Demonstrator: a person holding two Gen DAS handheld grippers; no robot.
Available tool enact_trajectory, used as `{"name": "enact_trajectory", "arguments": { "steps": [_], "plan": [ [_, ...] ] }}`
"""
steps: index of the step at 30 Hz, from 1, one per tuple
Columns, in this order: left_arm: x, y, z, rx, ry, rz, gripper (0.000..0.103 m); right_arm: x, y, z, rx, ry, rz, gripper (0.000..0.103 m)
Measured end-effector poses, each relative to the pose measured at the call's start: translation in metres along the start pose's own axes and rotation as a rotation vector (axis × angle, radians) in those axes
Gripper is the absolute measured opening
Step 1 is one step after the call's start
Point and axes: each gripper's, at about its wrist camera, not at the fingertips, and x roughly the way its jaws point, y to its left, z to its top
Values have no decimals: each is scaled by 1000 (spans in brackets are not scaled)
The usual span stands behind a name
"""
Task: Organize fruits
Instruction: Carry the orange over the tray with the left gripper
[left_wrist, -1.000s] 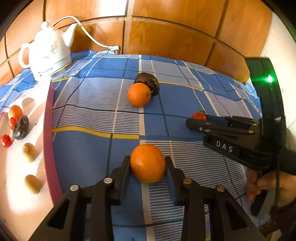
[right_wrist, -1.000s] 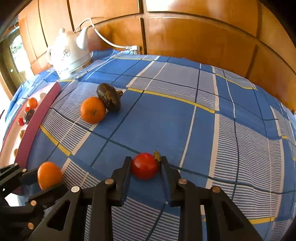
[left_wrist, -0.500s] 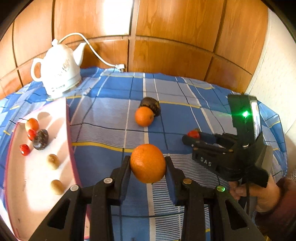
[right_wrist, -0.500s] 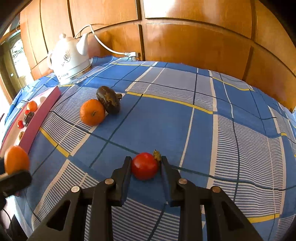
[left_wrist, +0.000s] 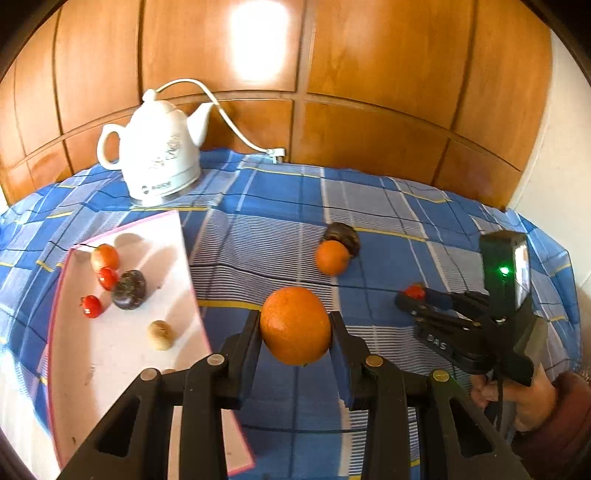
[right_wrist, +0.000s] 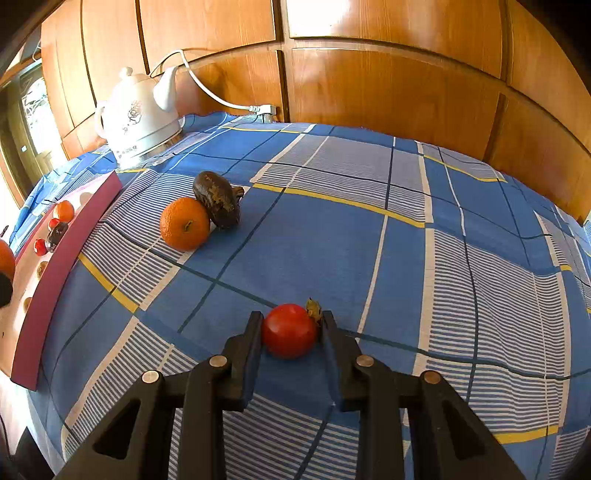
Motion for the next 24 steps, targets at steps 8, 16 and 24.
{"name": "enact_trajectory", "arguments": {
  "steps": [8,16,24],
  "plan": [
    [-2,26,-3,-44,6,48,35,0,0,0,-1,0,-1,31],
    [-4,44,-6,-67,8,82,35,0,0,0,0,0,0,31],
    [-9,69,-11,-98,24,102,35,0,0,0,-1,0,0,31]
  ]
}}
